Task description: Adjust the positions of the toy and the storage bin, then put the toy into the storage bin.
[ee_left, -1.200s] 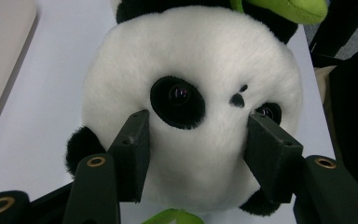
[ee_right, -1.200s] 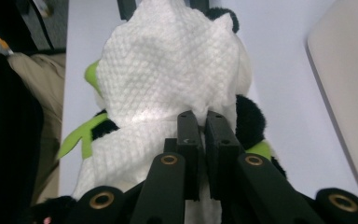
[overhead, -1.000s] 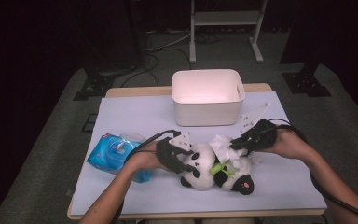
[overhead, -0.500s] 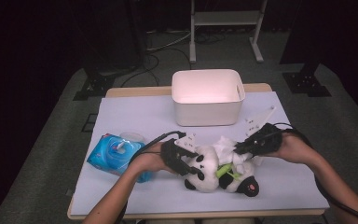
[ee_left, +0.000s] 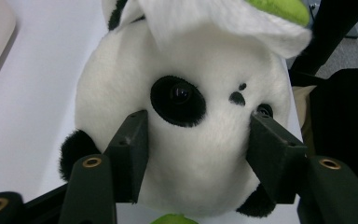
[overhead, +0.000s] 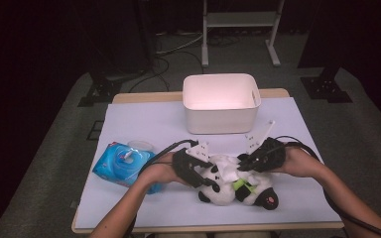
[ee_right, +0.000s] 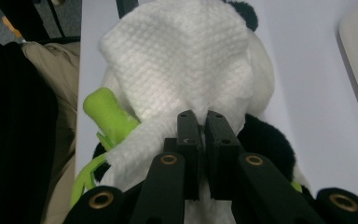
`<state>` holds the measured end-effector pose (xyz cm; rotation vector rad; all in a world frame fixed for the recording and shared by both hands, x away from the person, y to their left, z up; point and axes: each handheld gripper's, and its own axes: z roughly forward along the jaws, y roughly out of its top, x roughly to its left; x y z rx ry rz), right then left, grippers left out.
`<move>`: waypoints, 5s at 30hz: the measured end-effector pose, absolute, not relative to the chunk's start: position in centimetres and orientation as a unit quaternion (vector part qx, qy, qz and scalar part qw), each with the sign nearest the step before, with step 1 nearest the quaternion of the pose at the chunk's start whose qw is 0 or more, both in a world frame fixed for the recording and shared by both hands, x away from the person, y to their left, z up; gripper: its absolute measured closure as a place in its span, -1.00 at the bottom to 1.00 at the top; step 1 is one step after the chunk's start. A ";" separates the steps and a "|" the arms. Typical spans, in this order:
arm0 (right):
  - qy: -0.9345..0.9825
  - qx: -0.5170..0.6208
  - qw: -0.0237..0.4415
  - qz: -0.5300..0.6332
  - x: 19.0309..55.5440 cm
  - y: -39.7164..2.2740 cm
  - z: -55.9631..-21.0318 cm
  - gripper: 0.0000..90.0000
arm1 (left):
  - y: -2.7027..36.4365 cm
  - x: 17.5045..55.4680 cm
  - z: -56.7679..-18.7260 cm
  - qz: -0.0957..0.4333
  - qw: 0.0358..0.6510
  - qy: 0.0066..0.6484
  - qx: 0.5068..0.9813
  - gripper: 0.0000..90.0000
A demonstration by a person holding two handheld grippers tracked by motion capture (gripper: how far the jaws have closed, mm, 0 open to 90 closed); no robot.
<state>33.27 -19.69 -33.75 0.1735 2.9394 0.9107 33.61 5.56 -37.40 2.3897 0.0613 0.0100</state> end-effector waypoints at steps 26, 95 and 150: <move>0.940 0.053 0.043 0.334 32.7 -20.3 -32.0 0.88 | 5.2 33.4 -36.3 0.000 0.385 0.040 0.922 0.01; 0.937 0.031 0.038 0.345 31.6 -18.9 -31.9 0.87 | 4.3 33.8 -35.9 -0.001 0.343 0.065 0.937 0.05; 0.958 0.041 0.043 0.282 29.8 -19.9 -34.2 0.87 | 3.5 34.1 -39.1 -0.017 0.375 0.088 0.923 0.11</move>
